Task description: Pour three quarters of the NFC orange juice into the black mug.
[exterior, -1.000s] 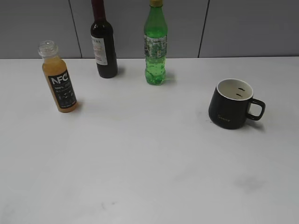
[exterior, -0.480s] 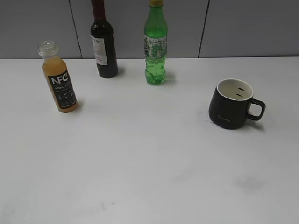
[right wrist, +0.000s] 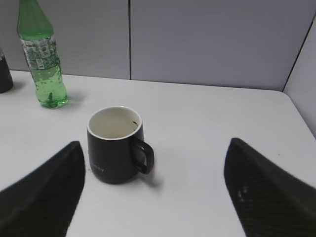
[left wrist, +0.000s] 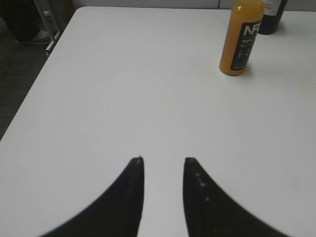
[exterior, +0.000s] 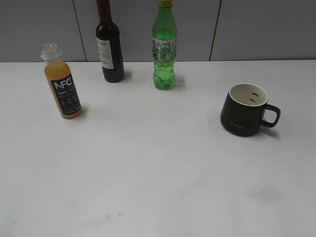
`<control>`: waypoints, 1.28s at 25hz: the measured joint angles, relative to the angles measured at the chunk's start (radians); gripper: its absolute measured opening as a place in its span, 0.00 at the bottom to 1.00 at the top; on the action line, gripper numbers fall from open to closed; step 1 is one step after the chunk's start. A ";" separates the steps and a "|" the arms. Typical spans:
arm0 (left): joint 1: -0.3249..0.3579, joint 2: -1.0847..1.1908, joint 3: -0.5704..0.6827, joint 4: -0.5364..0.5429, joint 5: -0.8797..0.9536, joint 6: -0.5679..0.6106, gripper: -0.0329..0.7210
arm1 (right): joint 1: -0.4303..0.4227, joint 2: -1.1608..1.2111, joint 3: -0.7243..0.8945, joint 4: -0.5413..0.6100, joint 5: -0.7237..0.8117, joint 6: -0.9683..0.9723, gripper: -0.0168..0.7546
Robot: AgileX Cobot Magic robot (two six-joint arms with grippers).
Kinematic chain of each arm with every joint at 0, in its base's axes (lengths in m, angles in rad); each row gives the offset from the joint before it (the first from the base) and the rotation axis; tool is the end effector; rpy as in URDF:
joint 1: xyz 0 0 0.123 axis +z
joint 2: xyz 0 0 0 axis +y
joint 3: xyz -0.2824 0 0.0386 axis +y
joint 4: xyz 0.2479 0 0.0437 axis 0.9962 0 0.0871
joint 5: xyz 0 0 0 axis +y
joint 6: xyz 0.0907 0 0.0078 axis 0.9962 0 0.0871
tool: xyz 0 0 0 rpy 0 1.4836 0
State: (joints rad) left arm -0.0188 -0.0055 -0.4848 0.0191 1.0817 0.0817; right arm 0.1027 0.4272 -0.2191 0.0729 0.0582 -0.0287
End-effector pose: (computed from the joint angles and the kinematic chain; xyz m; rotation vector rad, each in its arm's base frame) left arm -0.0048 0.0016 0.2713 0.1032 2.0729 0.0615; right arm 0.0995 0.0107 0.2503 -0.0544 1.7502 0.1110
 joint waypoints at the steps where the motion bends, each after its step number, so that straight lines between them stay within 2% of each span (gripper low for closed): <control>1: 0.000 0.000 0.000 0.000 0.000 0.000 0.34 | 0.000 0.050 0.010 0.000 -0.058 0.000 0.89; 10: 0.000 0.000 0.000 0.000 0.000 0.000 0.34 | 0.000 0.553 0.037 -0.023 -0.663 0.000 0.86; 17: 0.000 0.000 0.000 0.000 0.000 0.000 0.34 | 0.000 0.926 0.040 -0.020 -1.021 0.000 0.85; 24: 0.000 0.000 0.000 0.000 0.000 0.000 0.34 | 0.000 1.199 0.037 0.009 -1.238 0.000 0.85; 32: 0.000 0.000 0.000 0.000 0.000 0.000 0.34 | 0.000 1.425 0.037 0.024 -1.258 0.000 0.85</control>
State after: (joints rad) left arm -0.0188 -0.0055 -0.4848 0.0191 1.0817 0.0817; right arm 0.1027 1.8521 -0.1816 0.0967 -1.1998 -0.0287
